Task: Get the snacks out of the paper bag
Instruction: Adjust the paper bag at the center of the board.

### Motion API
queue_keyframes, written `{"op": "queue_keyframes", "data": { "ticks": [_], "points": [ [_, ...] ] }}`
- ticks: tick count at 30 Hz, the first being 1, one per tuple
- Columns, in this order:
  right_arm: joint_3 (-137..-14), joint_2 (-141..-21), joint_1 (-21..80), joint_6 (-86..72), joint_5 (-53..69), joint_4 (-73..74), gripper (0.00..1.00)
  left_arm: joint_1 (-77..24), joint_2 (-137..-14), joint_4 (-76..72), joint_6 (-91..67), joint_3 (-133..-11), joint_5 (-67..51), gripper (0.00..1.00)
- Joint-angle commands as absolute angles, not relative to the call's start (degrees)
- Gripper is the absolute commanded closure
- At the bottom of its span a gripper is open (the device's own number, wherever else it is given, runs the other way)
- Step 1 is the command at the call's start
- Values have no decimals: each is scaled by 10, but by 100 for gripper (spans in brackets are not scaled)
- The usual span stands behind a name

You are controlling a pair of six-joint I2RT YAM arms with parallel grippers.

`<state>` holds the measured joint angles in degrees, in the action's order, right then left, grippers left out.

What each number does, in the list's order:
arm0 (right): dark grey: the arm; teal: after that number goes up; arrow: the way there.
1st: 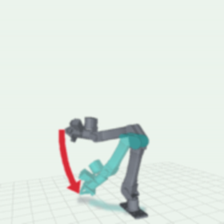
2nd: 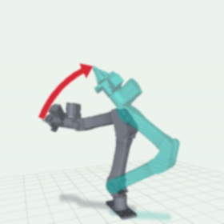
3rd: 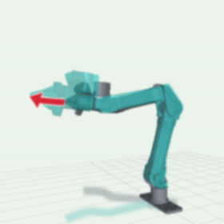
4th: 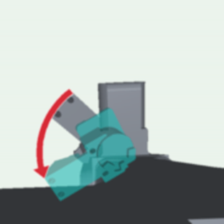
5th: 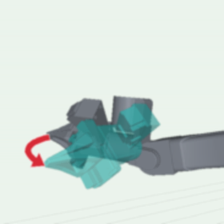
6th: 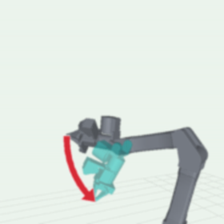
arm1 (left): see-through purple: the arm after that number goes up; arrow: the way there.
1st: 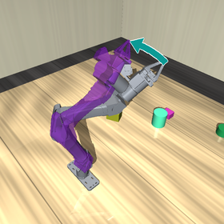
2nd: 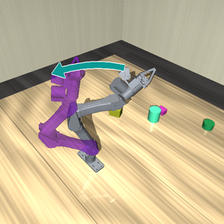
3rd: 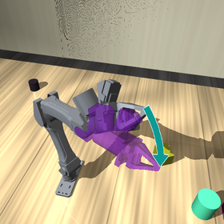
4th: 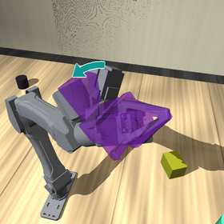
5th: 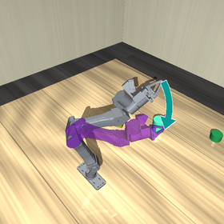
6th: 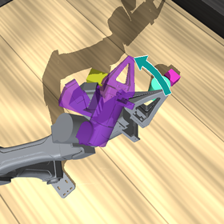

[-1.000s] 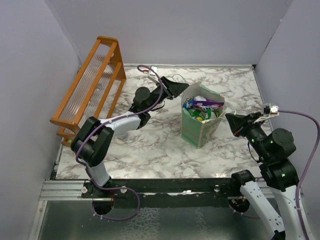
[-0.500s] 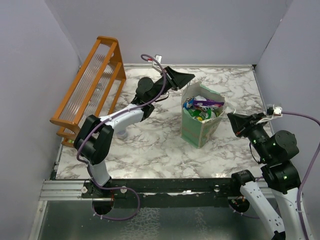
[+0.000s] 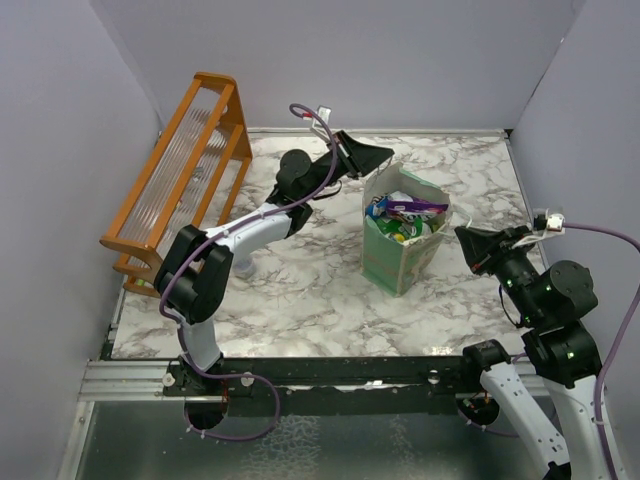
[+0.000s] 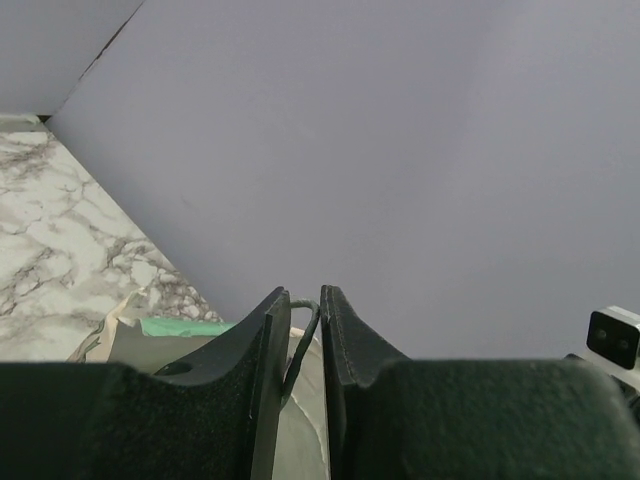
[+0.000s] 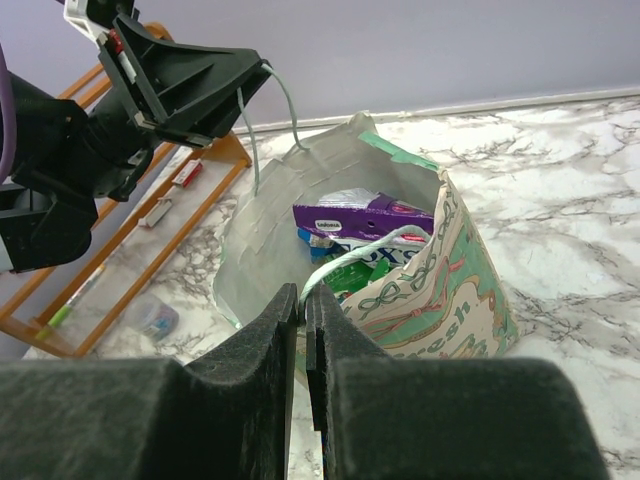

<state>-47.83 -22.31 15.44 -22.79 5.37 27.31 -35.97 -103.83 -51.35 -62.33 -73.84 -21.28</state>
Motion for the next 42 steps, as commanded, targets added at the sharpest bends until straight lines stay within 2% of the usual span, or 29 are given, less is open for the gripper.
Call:
{"op": "queue_keyframes", "data": {
  "ticks": [1,4,9,16,22,25,30,38,42],
  "points": [
    [-499,-214,158,-223,41,287,89,-359,-1016,-501,-603,-743,-248,75],
    [-498,-213,158,-223,41,287,89,-358,-1001,-481,-565,-723,-281,68],
    [-498,-214,158,-222,42,286,89,-358,-997,-372,-492,-759,-336,60],
    [-491,-218,158,-228,49,281,89,-355,-1015,-320,-443,-821,-386,62],
    [-485,-218,158,-228,47,280,89,-350,-1066,-356,-486,-890,-454,63],
    [-484,-218,158,-229,49,279,89,-349,-1089,-369,-509,-909,-469,72],
    [-480,-217,158,-229,50,280,89,-344,-1097,-474,-585,-899,-486,87],
    [-476,-222,158,-216,59,291,89,-295,-1014,-427,-575,-863,-479,100],
    [-454,-229,158,-203,131,256,89,-245,-980,-382,-580,-835,-480,100]
  ]
}}
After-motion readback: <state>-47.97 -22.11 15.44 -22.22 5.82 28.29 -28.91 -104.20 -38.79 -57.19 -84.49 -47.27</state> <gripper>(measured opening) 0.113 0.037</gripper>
